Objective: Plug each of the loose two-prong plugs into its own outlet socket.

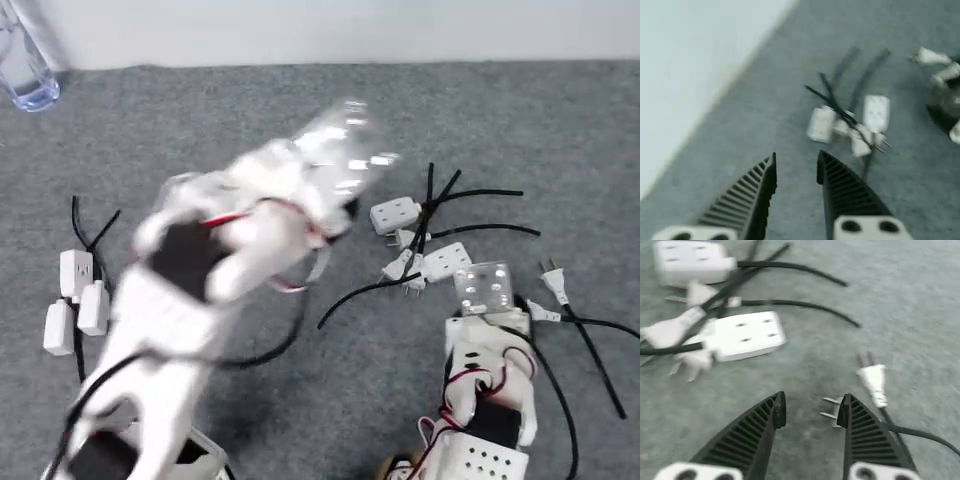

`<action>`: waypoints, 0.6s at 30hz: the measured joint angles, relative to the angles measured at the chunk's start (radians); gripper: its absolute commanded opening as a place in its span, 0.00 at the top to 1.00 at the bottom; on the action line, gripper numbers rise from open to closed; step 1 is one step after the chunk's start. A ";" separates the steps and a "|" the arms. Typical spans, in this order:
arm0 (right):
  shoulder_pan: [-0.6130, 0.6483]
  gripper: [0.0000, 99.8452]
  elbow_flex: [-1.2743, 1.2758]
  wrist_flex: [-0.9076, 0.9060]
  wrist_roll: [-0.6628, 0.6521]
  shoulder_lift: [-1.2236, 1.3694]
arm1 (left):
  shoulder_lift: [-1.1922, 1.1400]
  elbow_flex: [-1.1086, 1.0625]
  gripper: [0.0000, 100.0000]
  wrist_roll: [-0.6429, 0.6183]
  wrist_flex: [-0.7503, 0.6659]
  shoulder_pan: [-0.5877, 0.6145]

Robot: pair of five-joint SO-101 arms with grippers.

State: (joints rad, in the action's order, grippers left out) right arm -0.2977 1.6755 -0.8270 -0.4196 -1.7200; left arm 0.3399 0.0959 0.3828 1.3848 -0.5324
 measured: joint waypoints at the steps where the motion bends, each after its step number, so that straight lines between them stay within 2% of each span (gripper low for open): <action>1: -0.021 0.83 0.000 0.012 0.009 -0.002 | -0.054 0.006 0.87 0.000 0.000 -0.021; 7: -0.150 0.83 0.000 0.071 0.118 -0.003 | -0.382 0.011 0.87 0.000 0.000 -0.172; 12: -0.167 0.83 0.000 0.074 0.126 -0.003 | -0.531 0.011 0.87 -0.051 -0.035 -0.336; 18: -0.167 0.83 0.000 0.089 0.133 -0.003 | -0.549 0.011 0.87 -0.152 -0.118 -0.365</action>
State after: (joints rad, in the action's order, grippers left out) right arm -0.4649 1.6755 -0.7380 -0.2862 -1.7231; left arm -0.2094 0.1066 0.2309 1.2666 -0.8976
